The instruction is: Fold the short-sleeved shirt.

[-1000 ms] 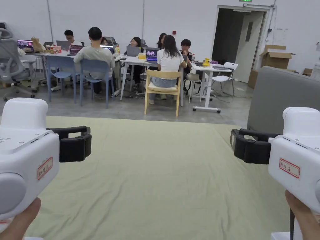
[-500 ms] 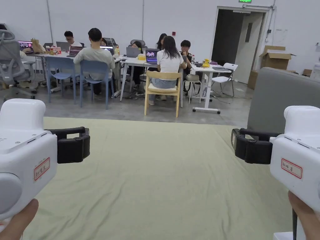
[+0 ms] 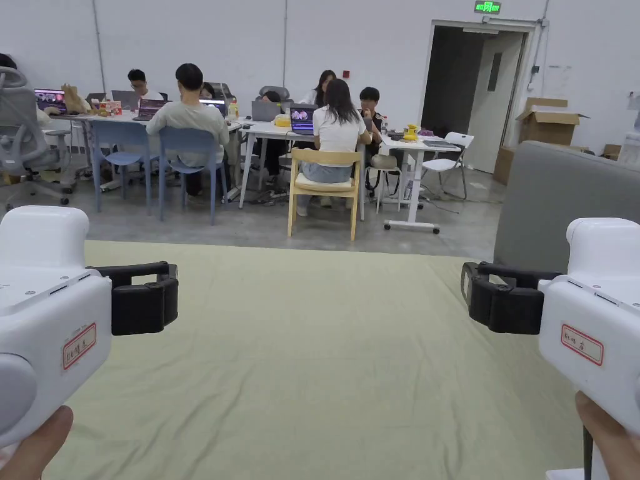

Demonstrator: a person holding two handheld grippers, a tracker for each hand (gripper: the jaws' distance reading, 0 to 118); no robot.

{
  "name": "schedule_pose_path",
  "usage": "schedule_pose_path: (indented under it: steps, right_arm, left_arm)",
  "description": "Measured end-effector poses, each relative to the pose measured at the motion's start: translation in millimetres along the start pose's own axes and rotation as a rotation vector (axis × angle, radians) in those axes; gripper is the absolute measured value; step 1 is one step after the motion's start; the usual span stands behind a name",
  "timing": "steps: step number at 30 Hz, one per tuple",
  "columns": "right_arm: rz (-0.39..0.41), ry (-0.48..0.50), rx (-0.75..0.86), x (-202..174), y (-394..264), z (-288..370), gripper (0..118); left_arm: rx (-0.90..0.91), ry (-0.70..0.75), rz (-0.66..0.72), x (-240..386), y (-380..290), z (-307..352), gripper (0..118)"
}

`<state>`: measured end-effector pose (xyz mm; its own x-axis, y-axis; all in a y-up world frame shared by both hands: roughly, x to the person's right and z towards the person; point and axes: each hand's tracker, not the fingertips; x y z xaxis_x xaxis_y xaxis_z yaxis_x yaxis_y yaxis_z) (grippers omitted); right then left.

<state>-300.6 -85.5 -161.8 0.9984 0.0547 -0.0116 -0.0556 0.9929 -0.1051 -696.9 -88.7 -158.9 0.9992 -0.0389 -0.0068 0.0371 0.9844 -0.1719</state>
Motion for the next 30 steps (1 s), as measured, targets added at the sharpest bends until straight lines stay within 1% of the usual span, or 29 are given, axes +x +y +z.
schedule_pose_path:
  steps: [3,5,8,10,17,24,26,30]
  right_arm:
    - [-0.040,0.039,-0.012,4.3,0.7,-2.2,118]
    - [-0.033,0.023,-0.024,3.4,0.5,-5.7,118]
    - [0.007,-0.022,-0.038,-0.6,-2.0,-8.8,118]
    - [0.015,-0.020,-0.041,-1.5,-3.4,-9.5,118]
    - [0.002,-0.009,-0.040,-0.8,-7.9,-10.4,118]
    - [0.009,-0.014,-0.042,-1.1,-9.4,-10.9,118]
    - [-0.007,-0.006,-0.034,0.8,-9.5,-10.2,118]
    - [-0.011,-0.010,-0.037,1.9,-9.1,-11.1,118]
  left_arm:
    - [-0.009,0.002,-0.006,-0.2,-0.4,-0.3,116]
    - [-0.011,0.003,-0.008,-0.3,-0.9,-0.6,116]
    - [-0.015,-0.001,-0.001,-1.3,-1.6,-1.9,116]
    - [-0.012,-0.001,0.005,-2.1,-2.2,-2.7,116]
    - [-0.022,-0.002,0.000,-2.4,-3.6,-4.7,116]
    - [-0.038,0.003,0.014,-2.1,-6.0,-7.4,116]
    - [-0.044,-0.005,0.010,-2.0,-7.8,-9.1,116]
    - [-0.043,0.003,-0.005,-0.4,-9.2,-9.5,116]
